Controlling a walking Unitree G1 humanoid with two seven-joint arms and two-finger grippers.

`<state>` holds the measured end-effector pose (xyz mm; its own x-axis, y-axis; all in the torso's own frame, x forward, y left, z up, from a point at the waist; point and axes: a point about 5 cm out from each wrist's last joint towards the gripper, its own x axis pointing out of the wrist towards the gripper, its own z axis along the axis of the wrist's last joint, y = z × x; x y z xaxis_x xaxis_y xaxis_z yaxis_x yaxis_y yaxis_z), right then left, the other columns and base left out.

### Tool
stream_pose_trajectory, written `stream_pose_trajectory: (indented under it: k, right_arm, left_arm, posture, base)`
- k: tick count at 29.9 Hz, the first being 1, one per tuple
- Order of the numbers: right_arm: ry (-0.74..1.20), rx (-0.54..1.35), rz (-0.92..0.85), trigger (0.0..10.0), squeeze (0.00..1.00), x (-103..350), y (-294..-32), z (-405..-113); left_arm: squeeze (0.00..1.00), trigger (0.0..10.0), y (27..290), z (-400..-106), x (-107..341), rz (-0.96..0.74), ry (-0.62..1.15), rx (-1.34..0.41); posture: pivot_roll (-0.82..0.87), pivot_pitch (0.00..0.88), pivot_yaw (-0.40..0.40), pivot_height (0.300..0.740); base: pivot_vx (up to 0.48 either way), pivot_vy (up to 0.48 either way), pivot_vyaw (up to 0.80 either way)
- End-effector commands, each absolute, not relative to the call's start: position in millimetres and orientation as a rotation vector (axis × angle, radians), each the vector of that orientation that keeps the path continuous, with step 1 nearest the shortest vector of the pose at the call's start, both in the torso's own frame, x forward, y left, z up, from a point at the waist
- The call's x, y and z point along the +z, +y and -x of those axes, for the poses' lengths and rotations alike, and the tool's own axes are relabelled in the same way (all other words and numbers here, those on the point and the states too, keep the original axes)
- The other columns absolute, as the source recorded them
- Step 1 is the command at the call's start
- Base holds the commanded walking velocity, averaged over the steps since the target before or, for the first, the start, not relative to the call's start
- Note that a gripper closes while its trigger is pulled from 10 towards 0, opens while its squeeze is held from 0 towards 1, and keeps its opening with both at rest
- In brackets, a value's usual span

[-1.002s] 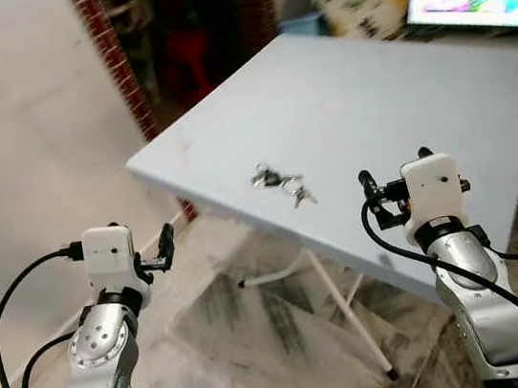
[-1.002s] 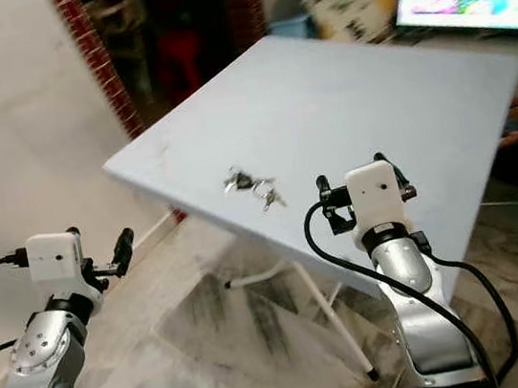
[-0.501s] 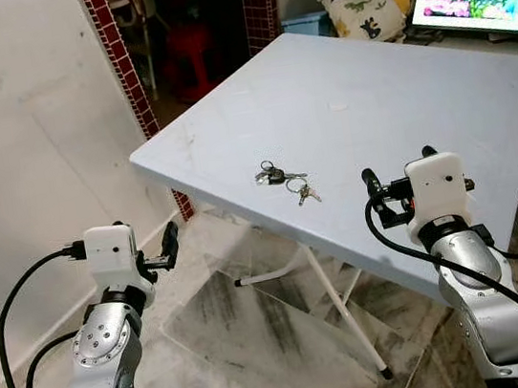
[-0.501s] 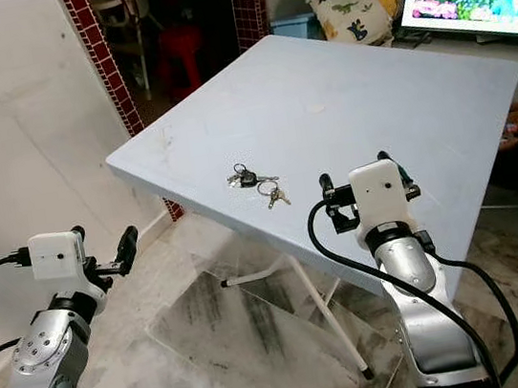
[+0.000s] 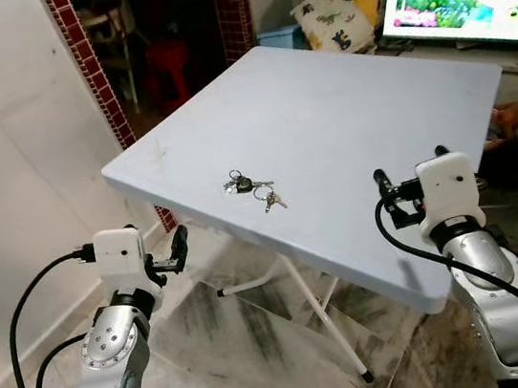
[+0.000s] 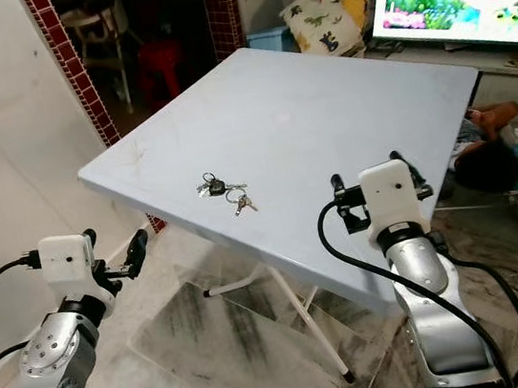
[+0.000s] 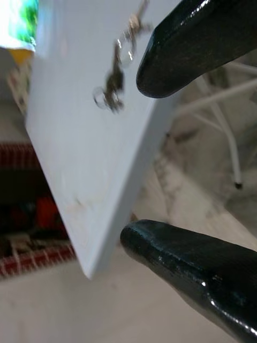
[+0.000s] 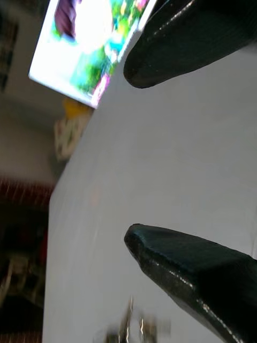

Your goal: Hang keys on a hook

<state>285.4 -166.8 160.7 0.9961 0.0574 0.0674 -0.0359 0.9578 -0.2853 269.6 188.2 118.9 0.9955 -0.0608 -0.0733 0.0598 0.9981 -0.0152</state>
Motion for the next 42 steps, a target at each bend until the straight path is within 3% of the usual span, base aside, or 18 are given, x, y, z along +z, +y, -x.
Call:
stream_pose_trajectory:
  k: [1, 21, 42]
  right_arm:
    - [-0.09, 0.04, 0.3, 10.0, 0.0, 165.2, -171.1, -284.4]
    - [-0.1, 0.076, 0.304, 10.0, 0.0, 165.5, -165.7, -282.5]
    - [-0.115, 0.107, 0.325, 10.0, 0.0, 164.4, -160.4, -282.7]
  left_arm:
    - [0.0, 10.0, 187.2, -270.8, 123.0, 0.028, 0.058, -0.054]
    - [0.0, 10.0, 187.6, -265.7, 123.8, 0.112, 0.054, -0.091]
    - [0.0, 10.0, 184.6, -266.6, 126.3, 0.112, 0.048, -0.127]
  posture:
    - [-0.04, 0.0, 0.043, 0.74]
    - [-0.04, 0.0, 0.044, 0.74]
    - [-0.03, 0.0, 0.05, 0.74]
  base:
    - [0.0, 0.0, 0.0]
    - [0.0, 0.0, 0.0]
    - [0.331, 0.0, 0.0]
